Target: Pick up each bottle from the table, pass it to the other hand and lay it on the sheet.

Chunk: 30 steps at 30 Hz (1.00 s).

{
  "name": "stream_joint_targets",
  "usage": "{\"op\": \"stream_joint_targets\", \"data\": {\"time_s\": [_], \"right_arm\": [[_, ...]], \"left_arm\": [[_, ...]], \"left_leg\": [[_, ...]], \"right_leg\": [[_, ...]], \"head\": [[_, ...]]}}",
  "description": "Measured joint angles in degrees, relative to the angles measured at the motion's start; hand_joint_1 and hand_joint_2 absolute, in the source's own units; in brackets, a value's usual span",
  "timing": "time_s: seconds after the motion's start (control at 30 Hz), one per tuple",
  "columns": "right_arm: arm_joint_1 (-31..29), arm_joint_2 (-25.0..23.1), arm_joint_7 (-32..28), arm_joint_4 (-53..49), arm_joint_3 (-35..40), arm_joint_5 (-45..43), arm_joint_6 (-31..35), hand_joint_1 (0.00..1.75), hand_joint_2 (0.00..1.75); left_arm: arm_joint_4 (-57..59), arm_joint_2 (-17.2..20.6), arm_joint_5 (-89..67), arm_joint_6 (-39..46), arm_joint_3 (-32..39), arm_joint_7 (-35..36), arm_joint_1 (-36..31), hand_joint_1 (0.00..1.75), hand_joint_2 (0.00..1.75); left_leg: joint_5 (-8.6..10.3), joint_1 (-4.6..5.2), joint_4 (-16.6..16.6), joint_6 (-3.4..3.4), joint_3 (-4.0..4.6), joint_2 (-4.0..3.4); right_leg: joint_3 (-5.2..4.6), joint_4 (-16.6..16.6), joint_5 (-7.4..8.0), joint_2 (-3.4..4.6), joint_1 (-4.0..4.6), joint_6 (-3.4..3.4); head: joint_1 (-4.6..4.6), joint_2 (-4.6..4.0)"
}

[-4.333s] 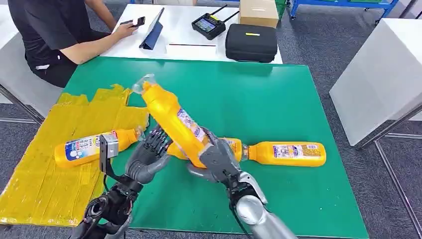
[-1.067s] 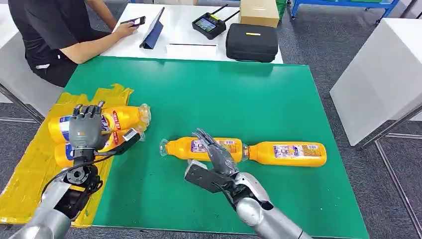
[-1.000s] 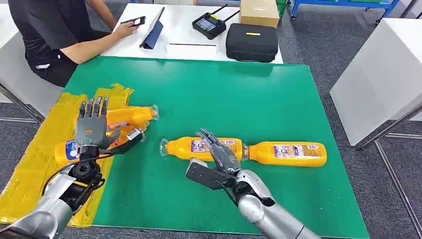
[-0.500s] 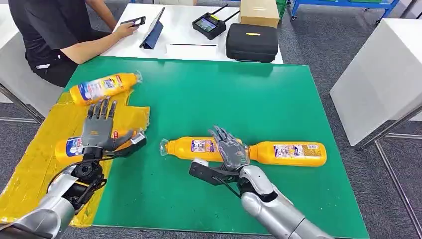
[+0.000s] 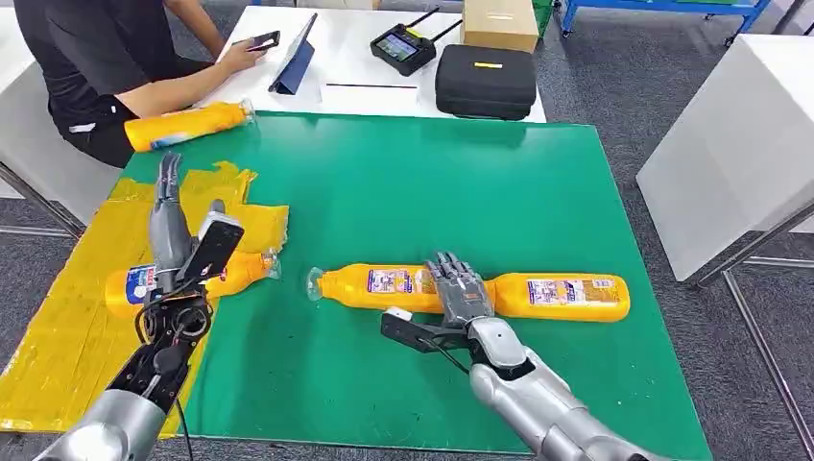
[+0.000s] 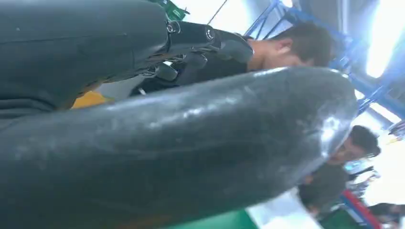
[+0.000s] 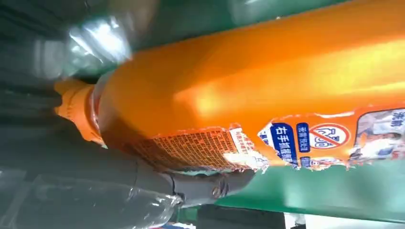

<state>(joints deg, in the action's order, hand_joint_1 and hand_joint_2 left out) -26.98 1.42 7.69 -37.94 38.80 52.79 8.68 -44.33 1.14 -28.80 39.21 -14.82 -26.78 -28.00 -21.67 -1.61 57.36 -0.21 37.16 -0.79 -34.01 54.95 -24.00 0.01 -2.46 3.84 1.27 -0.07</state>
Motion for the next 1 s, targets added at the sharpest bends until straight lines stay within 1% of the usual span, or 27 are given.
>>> {"op": "stream_joint_targets", "data": {"time_s": [0.27, 0.5, 0.53, 0.57, 0.8, 1.0], "right_arm": [[-1.71, -1.81, -0.66, 4.39, 0.00, 0.44, -0.70, 0.00, 1.75], [-3.15, -3.78, -1.37, 7.45, 0.00, 1.13, -1.64, 0.00, 1.75], [-3.52, -4.13, -1.53, 7.98, 0.00, 1.35, -2.05, 0.40, 1.75], [-3.84, -4.56, -1.62, 8.49, 0.02, 1.57, -2.44, 1.73, 1.75], [-5.41, -6.31, -2.06, 11.64, 0.46, 2.29, -4.28, 1.75, 1.75], [-6.51, -6.71, -2.19, 13.83, 1.79, 2.71, -5.44, 1.75, 1.75]], "left_arm": [[-5.13, 0.04, 3.58, 0.09, -2.71, -1.88, 0.88, 0.00, 0.00], [-6.90, 0.04, 3.88, 0.09, -2.86, -2.77, 1.21, 0.00, 0.00], [-7.01, 0.04, 4.04, 0.09, -2.88, -2.93, 1.30, 0.00, 0.00], [-7.23, 0.04, 4.15, 0.09, -2.90, -3.04, 1.42, 0.00, 0.00], [-7.62, 0.02, 6.20, 0.09, -2.99, -5.02, 1.60, 0.00, 0.00], [-7.86, 0.07, 12.52, -0.85, -4.09, -5.44, 1.59, 0.00, 0.00]], "left_leg": [[0.01, 0.01, -0.01, 0.00, -0.16, -0.02], [0.09, -0.04, -0.03, -0.11, -0.38, -0.24], [0.09, -0.05, -0.03, -0.12, -0.41, -0.31], [0.10, -0.05, -0.03, -0.12, -0.43, -0.34], [0.13, -0.05, -0.03, -0.11, -0.48, -0.33], [0.13, -0.05, -0.03, -0.11, -0.57, -0.33]], "right_leg": [[0.11, -0.02, 0.03, 0.02, -0.01, -0.02], [0.19, -0.03, 0.17, 0.08, 0.04, -0.18], [0.19, -0.02, 0.19, 0.11, 0.05, -0.18], [0.19, -0.03, 0.20, 0.19, 0.05, -0.17], [0.20, -0.02, 0.24, 0.20, 0.04, -0.13], [0.30, -0.03, 0.23, 0.20, 0.04, -0.13]], "head": [[-0.02, 0.00], [-0.02, 0.00], [-0.02, 0.00], [0.00, 0.00], [-0.02, 0.00], [-0.02, 0.00]]}}
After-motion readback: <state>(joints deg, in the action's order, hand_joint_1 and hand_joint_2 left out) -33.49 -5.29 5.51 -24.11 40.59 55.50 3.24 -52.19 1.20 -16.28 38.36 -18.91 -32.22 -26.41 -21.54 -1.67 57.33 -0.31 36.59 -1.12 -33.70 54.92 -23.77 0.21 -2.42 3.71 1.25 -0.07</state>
